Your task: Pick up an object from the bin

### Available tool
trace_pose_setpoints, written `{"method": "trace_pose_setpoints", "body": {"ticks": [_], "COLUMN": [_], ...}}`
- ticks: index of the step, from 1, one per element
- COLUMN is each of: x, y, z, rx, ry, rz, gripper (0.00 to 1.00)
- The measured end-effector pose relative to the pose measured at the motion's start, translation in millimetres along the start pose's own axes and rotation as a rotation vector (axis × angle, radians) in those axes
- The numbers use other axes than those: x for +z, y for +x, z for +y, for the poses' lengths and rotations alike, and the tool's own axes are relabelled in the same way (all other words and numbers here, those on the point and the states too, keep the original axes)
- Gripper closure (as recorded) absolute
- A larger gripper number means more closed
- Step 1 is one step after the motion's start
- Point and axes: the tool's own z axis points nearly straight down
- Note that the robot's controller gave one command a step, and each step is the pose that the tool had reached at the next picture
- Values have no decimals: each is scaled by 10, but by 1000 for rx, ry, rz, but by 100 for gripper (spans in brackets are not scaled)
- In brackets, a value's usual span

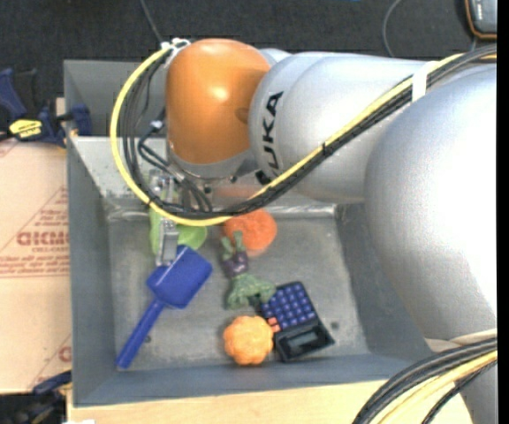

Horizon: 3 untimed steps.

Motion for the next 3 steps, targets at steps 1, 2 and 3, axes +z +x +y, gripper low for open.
{"method": "trace_pose_setpoints", "body": {"ticks": [1, 2, 3], "x": [-43, 815, 1186], "y": [-21, 85, 50], "z": [-8, -443, -687], "rx": [4, -310, -494], "ry": [-1, 1, -1], "rz": [-8, -11, -16], "gripper": [0, 0, 0]}}
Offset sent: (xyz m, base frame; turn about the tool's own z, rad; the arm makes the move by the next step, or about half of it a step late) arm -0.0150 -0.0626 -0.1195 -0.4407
